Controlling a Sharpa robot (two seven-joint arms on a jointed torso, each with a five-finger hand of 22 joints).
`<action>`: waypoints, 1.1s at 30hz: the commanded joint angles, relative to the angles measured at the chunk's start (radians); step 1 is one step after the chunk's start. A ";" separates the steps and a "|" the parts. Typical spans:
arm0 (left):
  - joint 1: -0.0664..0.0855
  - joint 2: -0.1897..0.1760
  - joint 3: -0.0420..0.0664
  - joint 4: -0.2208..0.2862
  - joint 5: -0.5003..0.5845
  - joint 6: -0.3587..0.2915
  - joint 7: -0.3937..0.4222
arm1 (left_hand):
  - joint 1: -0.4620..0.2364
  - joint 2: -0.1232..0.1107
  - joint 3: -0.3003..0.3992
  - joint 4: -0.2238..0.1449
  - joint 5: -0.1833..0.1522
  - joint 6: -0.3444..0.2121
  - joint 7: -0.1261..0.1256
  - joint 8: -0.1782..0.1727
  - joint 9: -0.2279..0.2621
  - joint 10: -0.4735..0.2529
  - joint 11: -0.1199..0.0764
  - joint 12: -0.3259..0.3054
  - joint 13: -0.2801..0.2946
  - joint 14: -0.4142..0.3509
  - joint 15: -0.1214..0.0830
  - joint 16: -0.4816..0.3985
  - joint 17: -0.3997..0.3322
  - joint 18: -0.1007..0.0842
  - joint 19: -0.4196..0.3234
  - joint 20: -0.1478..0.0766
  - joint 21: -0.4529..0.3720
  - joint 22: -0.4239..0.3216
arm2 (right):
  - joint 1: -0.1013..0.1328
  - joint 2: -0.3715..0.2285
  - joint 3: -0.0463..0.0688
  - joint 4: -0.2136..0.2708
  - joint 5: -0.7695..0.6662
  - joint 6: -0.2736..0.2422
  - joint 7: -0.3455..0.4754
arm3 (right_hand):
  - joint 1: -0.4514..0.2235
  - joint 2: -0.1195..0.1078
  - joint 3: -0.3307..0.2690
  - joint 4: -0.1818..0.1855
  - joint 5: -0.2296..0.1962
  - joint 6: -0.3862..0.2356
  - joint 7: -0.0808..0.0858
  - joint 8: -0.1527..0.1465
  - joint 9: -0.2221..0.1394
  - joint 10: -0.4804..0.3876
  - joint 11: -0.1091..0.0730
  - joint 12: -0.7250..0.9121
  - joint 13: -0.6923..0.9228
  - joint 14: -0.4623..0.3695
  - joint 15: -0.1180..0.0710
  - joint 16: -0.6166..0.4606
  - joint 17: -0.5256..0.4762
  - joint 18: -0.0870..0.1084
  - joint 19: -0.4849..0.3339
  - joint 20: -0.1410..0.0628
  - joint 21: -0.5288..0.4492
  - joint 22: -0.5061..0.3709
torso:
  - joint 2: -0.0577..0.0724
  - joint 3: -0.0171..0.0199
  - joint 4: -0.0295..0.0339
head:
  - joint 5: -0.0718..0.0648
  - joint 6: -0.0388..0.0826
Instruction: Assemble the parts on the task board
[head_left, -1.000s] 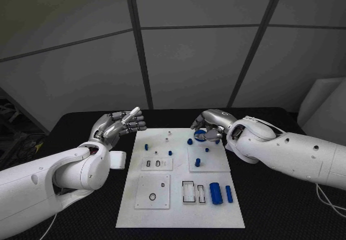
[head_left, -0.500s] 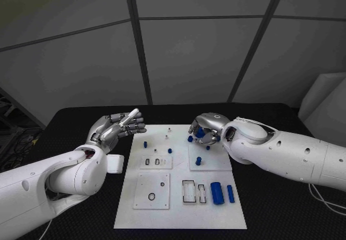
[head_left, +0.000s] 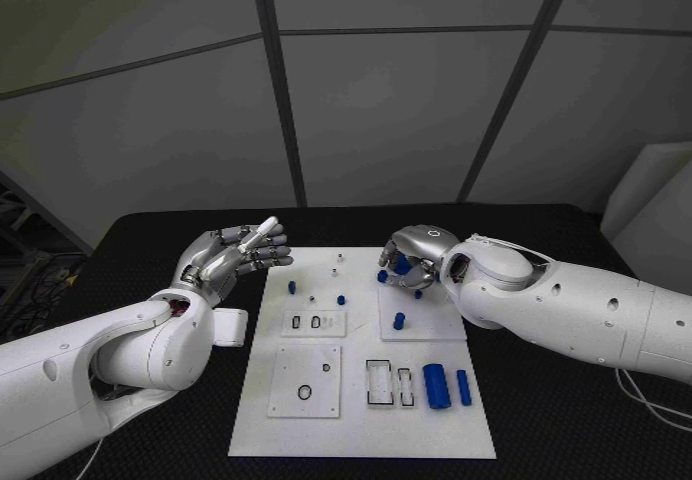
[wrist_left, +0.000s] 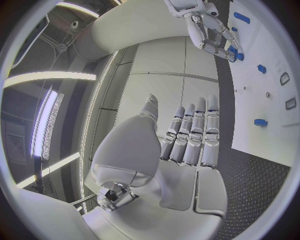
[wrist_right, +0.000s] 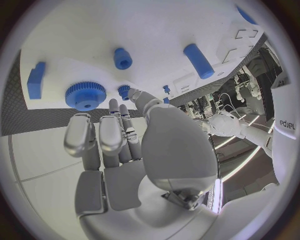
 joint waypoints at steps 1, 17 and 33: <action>0.001 -0.001 0.001 0.003 -0.009 0.013 0.007 | 0.011 -0.002 0.001 -0.006 0.003 0.007 0.001 -0.006 -0.001 0.004 0.001 -0.004 -0.001 0.003 0.000 -0.005 0.001 -0.018 0.008 0.000 0.003 -0.001 | 0.003 0.004 0.001 -0.003 -0.014 0.014 -0.015 | 0.007 0.009 0.009 0.009 0.006 0.010 -0.002 0.001 0.001 0.011 0.000 0.005 0.001 0.039 0.003 0.010 0.009 -0.021 0.011 0.000 0.008 0.012 | 0.004 0.0007 -0.0003 | 0.001 0.001; 0.001 -0.007 0.001 0.010 -0.009 0.009 0.008 | 0.011 -0.001 0.000 -0.007 0.003 0.008 0.001 -0.007 -0.001 0.005 0.001 -0.005 -0.001 0.003 0.000 -0.006 0.001 -0.018 0.008 0.000 0.002 -0.001 | 0.006 0.029 0.001 -0.025 -0.010 0.045 -0.023 | 0.017 0.022 0.039 0.021 0.003 0.031 -0.002 0.005 0.004 0.040 -0.005 0.013 0.001 0.035 0.001 0.037 0.027 -0.026 0.025 -0.002 0.026 0.042 | 0.008 0.0021 0.0006 | 0.009 0.002; 0.002 -0.011 0.001 0.004 -0.009 0.008 0.006 | 0.011 0.000 -0.001 -0.007 0.003 0.008 0.002 -0.007 -0.001 0.005 0.002 -0.006 -0.001 0.002 0.001 -0.008 0.001 -0.019 0.008 0.000 0.002 -0.001 | 0.007 0.047 0.000 -0.037 -0.008 0.070 -0.025 | 0.019 0.026 0.049 0.023 0.003 0.037 -0.003 0.006 0.004 0.053 -0.007 0.016 0.001 0.034 0.000 0.042 0.028 -0.026 0.025 -0.003 0.028 0.044 | 0.011 0.0029 -0.0011 | 0.015 0.001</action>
